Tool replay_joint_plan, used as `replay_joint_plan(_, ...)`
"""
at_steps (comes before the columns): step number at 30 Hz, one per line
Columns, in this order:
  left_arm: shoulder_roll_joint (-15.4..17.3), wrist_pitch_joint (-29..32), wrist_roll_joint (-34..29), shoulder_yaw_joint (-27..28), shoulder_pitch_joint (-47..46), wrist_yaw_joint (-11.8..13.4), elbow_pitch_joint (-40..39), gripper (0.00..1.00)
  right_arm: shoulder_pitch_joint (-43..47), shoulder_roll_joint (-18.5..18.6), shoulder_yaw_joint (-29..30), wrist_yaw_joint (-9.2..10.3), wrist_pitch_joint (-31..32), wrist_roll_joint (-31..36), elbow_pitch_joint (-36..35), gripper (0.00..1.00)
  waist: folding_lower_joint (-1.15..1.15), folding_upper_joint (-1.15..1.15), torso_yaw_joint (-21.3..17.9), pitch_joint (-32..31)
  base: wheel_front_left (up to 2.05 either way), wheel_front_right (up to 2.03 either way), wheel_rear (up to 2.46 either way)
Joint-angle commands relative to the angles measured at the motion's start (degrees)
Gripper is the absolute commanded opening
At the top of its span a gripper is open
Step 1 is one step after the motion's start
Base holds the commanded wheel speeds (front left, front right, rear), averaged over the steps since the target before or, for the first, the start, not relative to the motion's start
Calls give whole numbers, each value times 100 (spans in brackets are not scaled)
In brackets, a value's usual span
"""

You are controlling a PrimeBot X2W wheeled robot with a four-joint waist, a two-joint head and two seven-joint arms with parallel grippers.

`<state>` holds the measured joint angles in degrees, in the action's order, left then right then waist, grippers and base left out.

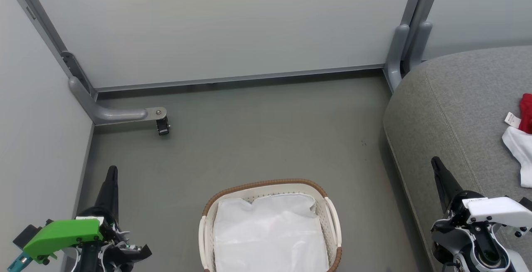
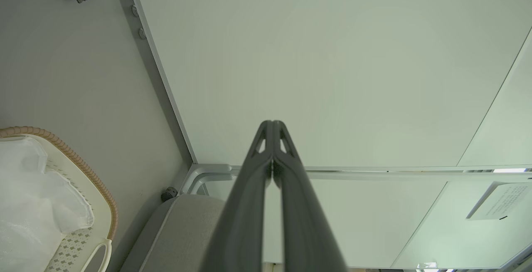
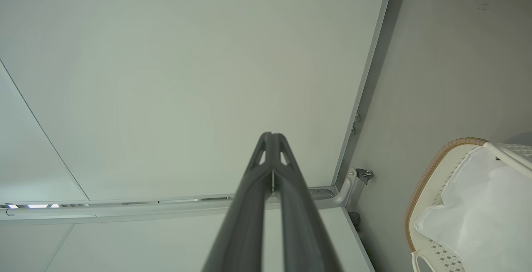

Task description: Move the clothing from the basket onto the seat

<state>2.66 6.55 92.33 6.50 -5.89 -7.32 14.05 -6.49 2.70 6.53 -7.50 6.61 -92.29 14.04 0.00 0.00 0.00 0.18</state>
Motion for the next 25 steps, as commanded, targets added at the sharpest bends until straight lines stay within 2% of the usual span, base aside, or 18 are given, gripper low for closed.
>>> replay_joint_plan(1, 40, 18, 18, 13, -64, -33, -10, 0, 62, 34, 12, 2, 7, -24, -18, 0, 0, 0, 0, 0, 0, 0, 0)
replay_joint_plan(25, 40, 17, 18, 13, -64, -33, -9, 0, 62, 34, 11, 2, 6, -24, -18, 0, 0, 0, 0, 0, 0, 0, 0)
